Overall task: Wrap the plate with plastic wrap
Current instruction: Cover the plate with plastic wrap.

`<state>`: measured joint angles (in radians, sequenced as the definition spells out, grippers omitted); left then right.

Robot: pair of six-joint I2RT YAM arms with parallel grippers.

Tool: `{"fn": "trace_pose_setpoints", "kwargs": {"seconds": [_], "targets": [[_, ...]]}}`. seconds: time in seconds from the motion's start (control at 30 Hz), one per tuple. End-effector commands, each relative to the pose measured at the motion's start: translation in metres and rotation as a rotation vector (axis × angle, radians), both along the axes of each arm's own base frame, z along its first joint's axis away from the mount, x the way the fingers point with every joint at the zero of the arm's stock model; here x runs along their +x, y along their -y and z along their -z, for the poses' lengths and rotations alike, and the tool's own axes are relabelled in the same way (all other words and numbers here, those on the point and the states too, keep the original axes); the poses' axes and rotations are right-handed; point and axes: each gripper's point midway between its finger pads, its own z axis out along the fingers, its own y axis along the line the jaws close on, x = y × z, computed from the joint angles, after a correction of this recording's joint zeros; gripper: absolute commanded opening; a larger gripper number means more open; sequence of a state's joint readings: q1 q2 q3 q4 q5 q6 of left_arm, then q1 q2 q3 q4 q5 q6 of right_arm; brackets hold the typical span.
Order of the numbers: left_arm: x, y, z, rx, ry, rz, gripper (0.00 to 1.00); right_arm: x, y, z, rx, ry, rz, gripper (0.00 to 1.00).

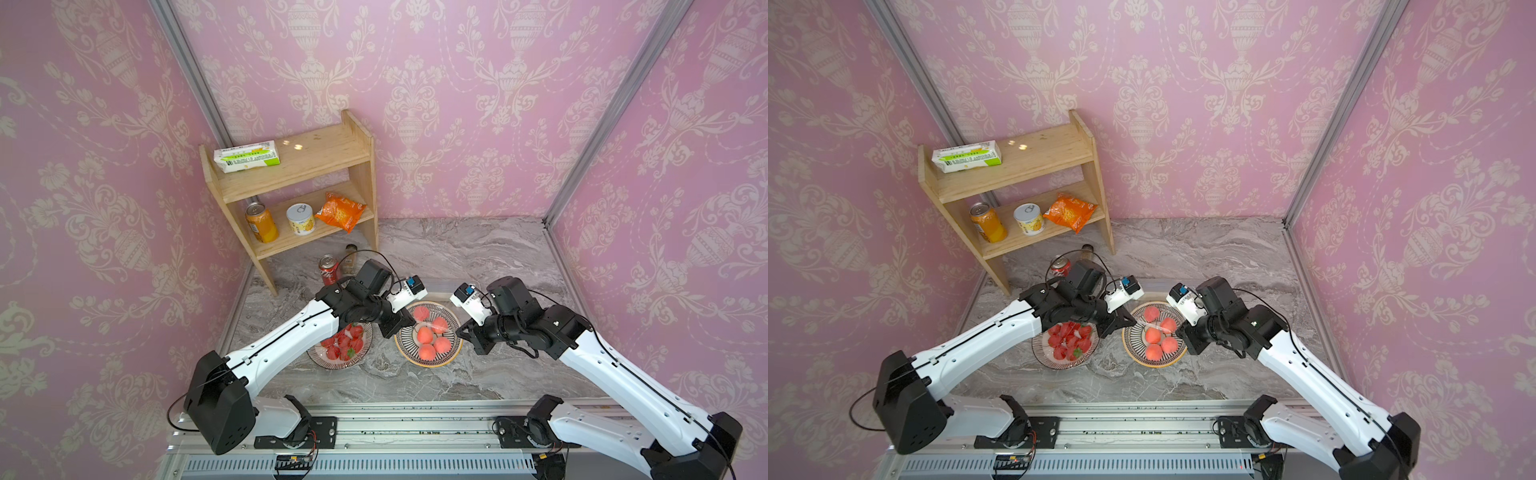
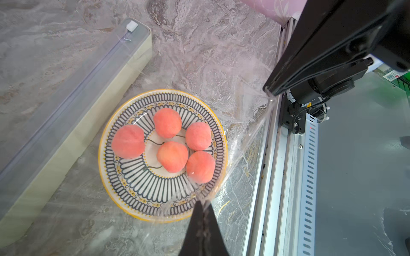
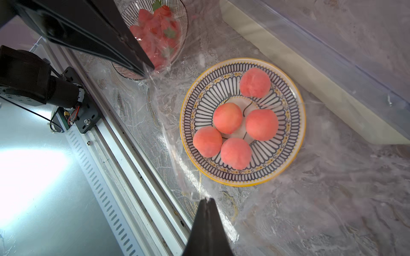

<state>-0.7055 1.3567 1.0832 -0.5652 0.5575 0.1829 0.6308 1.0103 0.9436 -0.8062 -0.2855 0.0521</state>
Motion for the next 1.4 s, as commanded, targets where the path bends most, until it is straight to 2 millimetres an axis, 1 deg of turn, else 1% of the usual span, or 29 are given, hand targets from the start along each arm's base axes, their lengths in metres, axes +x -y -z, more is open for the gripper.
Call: {"fn": "trace_pose_setpoints", "kwargs": {"seconds": [0.0, 0.13, 0.23, 0.4, 0.47, 0.83, 1.17, 1.27, 1.37], "targets": [[-0.013, 0.005, 0.002, -0.023, -0.057, -0.036, 0.00, -0.012, 0.005, 0.019, -0.004, -0.122, 0.137, 0.00], [-0.036, 0.004, 0.021, 0.010, -0.133, -0.035, 0.00, -0.032, 0.009, 0.038, -0.002, -0.215, 0.195, 0.00], [-0.051, 0.005, 0.030, 0.022, -0.180, -0.034, 0.00, -0.045, 0.007, 0.051, 0.014, -0.274, 0.223, 0.00], [-0.069, 0.004, 0.044, 0.044, -0.236, -0.039, 0.00, -0.060, 0.006, 0.070, 0.014, -0.345, 0.251, 0.00], [-0.076, 0.001, 0.053, 0.059, -0.262, -0.043, 0.00, -0.064, 0.006, 0.079, 0.005, -0.365, 0.257, 0.00], [-0.086, -0.008, 0.092, 0.142, -0.328, -0.045, 0.00, -0.072, 0.004, 0.119, -0.049, -0.429, 0.272, 0.00], [-0.091, -0.010, 0.114, 0.169, -0.369, -0.043, 0.00, -0.071, 0.000, 0.140, -0.077, -0.448, 0.268, 0.00], [-0.093, -0.011, 0.118, 0.177, -0.382, -0.041, 0.04, -0.073, 0.001, 0.145, -0.089, -0.457, 0.268, 0.00], [-0.093, -0.010, 0.115, 0.167, -0.374, -0.042, 0.15, -0.075, 0.004, 0.150, -0.106, -0.465, 0.271, 0.00]]}}
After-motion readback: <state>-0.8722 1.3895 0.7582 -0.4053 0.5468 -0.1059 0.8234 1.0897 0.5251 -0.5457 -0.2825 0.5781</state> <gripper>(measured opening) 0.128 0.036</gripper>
